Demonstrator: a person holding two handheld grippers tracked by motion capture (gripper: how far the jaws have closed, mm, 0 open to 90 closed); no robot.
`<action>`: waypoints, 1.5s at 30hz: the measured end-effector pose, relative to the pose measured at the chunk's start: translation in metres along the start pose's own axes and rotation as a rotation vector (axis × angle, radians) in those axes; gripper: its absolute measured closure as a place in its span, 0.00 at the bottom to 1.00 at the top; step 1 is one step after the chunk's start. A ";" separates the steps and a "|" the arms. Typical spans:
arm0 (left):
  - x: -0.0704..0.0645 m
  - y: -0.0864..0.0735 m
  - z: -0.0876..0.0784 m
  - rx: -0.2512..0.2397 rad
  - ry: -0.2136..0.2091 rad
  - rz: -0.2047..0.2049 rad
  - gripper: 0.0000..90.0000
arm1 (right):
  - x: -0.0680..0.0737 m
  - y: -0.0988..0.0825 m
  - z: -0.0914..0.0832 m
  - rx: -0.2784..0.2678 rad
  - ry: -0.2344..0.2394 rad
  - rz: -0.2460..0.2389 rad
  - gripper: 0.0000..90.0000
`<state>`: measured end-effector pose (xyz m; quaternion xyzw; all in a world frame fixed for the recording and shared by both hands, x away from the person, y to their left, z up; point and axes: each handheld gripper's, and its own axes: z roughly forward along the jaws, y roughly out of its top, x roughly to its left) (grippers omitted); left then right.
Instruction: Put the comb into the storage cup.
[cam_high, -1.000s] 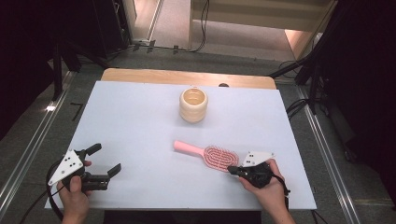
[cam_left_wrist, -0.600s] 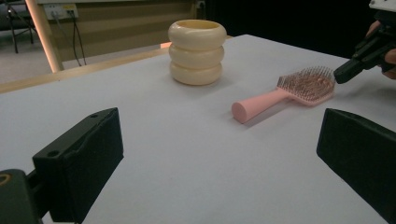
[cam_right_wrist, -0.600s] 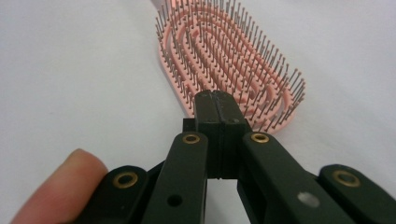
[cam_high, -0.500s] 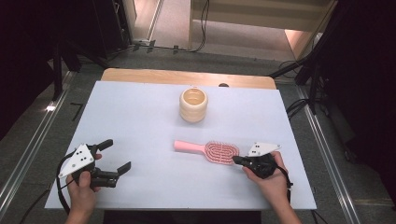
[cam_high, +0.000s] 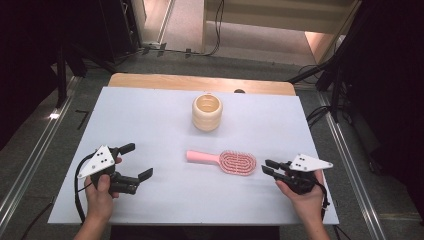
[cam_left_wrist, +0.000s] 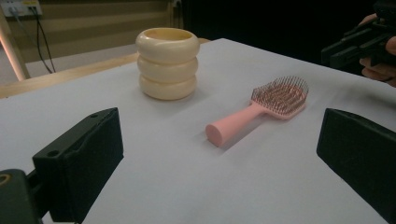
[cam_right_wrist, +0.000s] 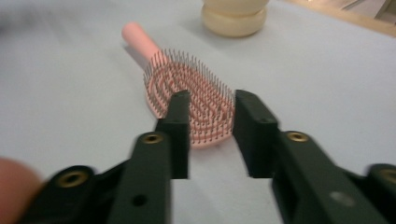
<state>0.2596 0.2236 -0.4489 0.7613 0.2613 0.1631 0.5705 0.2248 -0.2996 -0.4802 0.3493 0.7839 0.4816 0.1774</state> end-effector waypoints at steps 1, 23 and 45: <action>-0.001 0.001 0.002 0.002 -0.003 0.002 0.01 | -0.002 -0.001 -0.004 -0.029 -0.005 0.012 0.54; -0.001 0.017 0.031 0.021 -0.047 0.008 0.01 | -0.015 -0.019 -0.029 -0.184 -0.119 0.108 0.00; -0.003 0.037 0.069 0.071 -0.076 0.050 0.09 | -0.016 -0.022 -0.032 -0.195 -0.113 0.111 0.00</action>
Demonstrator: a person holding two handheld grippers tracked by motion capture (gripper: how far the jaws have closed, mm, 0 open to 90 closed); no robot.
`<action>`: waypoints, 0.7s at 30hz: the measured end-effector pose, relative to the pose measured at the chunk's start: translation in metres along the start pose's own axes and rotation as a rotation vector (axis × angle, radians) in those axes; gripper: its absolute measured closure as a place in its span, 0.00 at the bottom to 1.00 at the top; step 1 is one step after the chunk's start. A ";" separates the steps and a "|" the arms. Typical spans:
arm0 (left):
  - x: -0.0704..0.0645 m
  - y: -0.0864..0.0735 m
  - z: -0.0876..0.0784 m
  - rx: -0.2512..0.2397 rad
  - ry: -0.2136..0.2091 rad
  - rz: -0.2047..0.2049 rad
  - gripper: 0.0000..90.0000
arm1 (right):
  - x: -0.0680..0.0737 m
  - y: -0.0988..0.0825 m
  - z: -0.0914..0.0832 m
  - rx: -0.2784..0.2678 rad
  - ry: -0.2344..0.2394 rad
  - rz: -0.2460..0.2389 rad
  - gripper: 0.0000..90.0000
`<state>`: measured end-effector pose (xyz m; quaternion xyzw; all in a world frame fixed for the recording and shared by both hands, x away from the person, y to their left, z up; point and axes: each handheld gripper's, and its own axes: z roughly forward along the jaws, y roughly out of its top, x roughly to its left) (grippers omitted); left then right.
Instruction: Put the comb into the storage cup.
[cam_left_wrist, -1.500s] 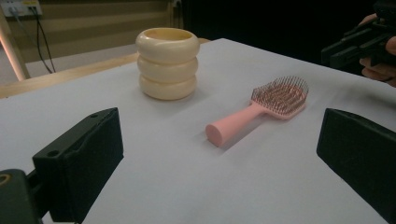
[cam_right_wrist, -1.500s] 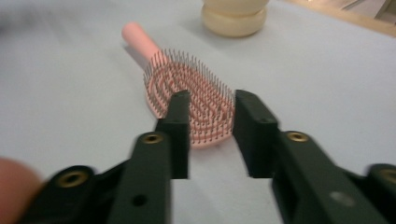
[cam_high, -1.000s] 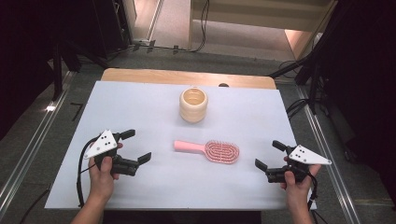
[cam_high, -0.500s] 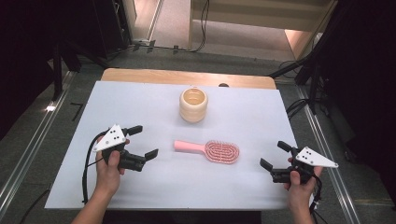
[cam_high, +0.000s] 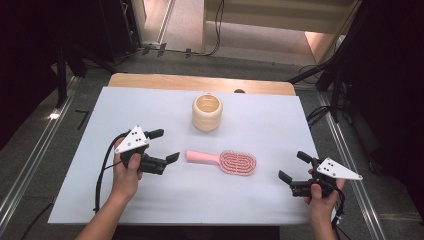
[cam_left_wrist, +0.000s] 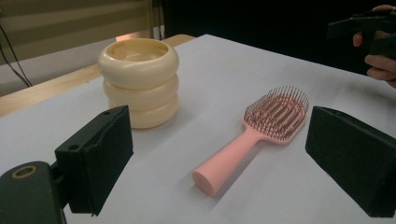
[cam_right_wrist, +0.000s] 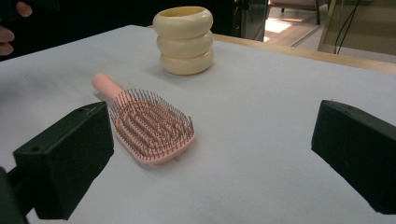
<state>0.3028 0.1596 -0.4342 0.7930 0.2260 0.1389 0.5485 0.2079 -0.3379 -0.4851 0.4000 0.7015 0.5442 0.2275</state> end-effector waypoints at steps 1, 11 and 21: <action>0.000 0.001 0.002 0.001 -0.011 -0.002 0.09 | 0.000 0.000 0.000 0.001 0.002 -0.001 0.00; -0.001 0.011 0.025 0.073 -0.097 0.019 0.09 | 0.001 0.000 0.001 0.002 0.009 -0.015 0.00; -0.001 0.019 0.047 0.115 -0.143 0.037 0.09 | 0.001 0.000 0.000 0.003 0.009 -0.020 0.00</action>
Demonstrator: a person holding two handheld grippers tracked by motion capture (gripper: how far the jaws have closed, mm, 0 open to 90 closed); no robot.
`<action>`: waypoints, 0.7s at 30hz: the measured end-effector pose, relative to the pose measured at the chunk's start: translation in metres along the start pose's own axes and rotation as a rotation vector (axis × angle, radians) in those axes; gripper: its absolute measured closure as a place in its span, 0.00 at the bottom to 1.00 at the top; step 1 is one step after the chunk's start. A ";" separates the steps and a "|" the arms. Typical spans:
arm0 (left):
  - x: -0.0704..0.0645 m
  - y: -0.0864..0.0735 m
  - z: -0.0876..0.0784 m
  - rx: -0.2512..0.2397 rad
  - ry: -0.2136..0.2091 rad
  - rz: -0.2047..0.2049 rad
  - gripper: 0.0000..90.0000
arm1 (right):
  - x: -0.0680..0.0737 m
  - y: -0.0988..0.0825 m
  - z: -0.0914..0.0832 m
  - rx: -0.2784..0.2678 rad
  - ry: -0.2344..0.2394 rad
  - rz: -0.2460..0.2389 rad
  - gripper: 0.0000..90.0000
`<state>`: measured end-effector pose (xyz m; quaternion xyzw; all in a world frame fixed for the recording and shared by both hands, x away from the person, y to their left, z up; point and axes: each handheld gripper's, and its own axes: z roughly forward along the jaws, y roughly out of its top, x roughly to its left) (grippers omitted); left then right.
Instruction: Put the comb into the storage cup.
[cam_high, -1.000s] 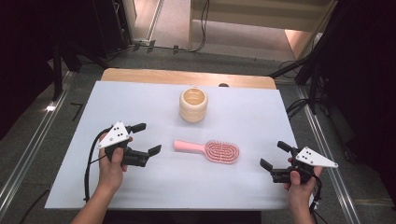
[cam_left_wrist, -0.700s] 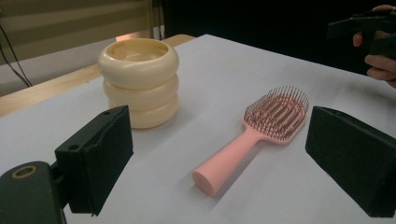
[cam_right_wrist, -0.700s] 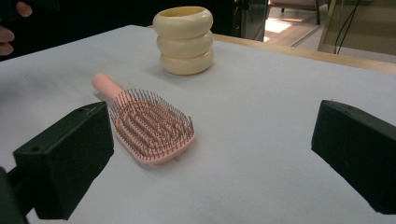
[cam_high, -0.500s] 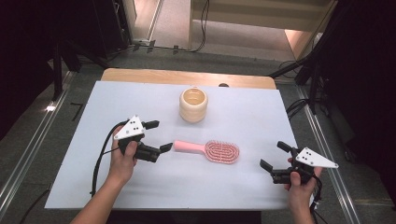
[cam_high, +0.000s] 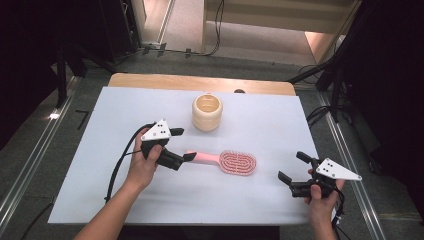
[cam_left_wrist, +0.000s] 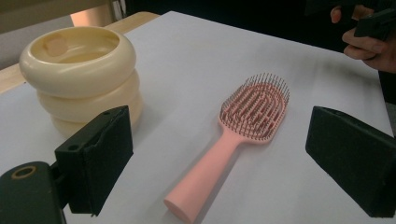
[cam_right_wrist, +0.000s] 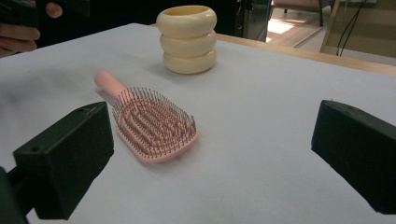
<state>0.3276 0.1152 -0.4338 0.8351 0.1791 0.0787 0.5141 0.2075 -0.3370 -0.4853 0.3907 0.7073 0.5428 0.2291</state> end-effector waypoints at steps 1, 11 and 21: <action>0.000 0.001 0.002 0.004 -0.010 0.000 0.09 | 0.000 0.000 0.000 0.000 0.002 0.001 0.00; 0.003 0.010 0.022 0.060 -0.053 0.022 0.09 | 0.001 0.000 0.001 0.006 0.003 -0.001 0.00; 0.006 0.015 0.038 0.104 -0.061 0.031 0.09 | 0.001 -0.001 0.002 0.011 0.008 -0.002 0.00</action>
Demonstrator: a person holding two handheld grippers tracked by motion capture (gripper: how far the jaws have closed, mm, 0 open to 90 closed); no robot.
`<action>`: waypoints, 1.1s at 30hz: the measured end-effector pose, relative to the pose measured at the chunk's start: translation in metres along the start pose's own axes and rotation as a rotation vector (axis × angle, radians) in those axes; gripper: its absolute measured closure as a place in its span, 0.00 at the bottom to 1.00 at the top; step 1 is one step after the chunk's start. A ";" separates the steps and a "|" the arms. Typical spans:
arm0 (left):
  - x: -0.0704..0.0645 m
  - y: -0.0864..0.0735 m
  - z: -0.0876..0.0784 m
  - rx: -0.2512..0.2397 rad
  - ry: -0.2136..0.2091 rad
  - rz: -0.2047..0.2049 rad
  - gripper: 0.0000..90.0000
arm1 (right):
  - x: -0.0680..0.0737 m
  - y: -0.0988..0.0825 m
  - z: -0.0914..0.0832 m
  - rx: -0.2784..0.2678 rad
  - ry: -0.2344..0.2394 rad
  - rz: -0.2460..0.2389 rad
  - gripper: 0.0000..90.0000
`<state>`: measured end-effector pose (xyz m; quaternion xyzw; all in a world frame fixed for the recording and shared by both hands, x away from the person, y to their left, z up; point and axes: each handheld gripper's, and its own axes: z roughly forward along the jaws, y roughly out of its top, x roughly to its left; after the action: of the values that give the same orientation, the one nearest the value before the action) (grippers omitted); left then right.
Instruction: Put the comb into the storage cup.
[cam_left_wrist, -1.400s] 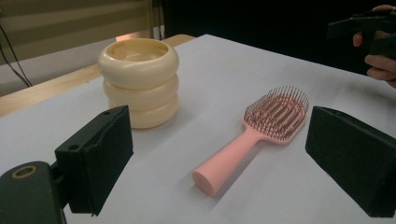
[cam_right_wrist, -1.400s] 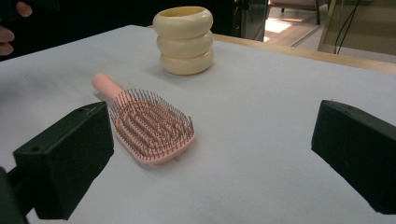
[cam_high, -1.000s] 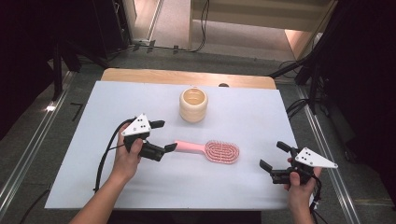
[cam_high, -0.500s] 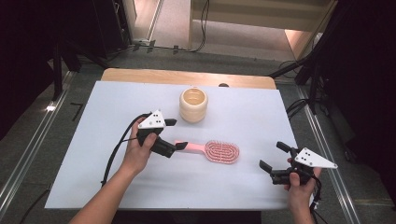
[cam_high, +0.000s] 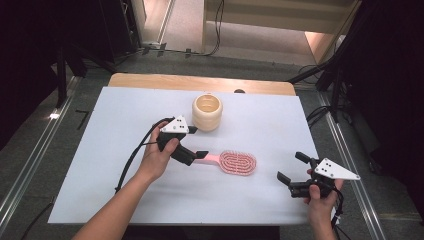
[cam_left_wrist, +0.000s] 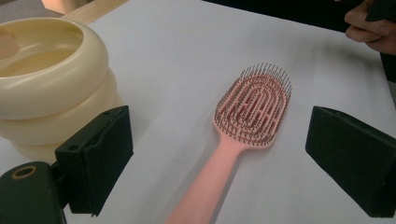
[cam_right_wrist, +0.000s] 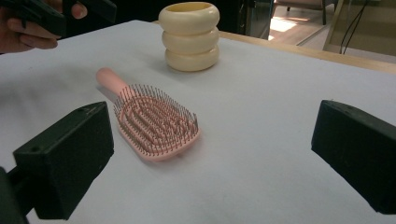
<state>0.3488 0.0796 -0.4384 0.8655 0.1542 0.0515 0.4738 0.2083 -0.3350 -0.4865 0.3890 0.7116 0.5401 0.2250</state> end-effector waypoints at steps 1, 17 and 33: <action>0.000 0.001 0.002 0.007 -0.002 0.003 0.09 | 0.000 0.000 0.000 -0.002 0.000 -0.003 0.00; 0.004 0.010 0.036 0.176 -0.057 0.063 0.10 | -0.001 -0.001 0.001 0.011 0.001 -0.003 0.00; 0.008 0.010 0.057 0.337 -0.056 0.106 0.16 | 0.001 0.000 0.002 0.013 0.006 -0.005 0.00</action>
<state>0.3721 0.0315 -0.4617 0.9407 0.1016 0.0255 0.3227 0.2090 -0.3331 -0.4870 0.3869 0.7168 0.5361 0.2215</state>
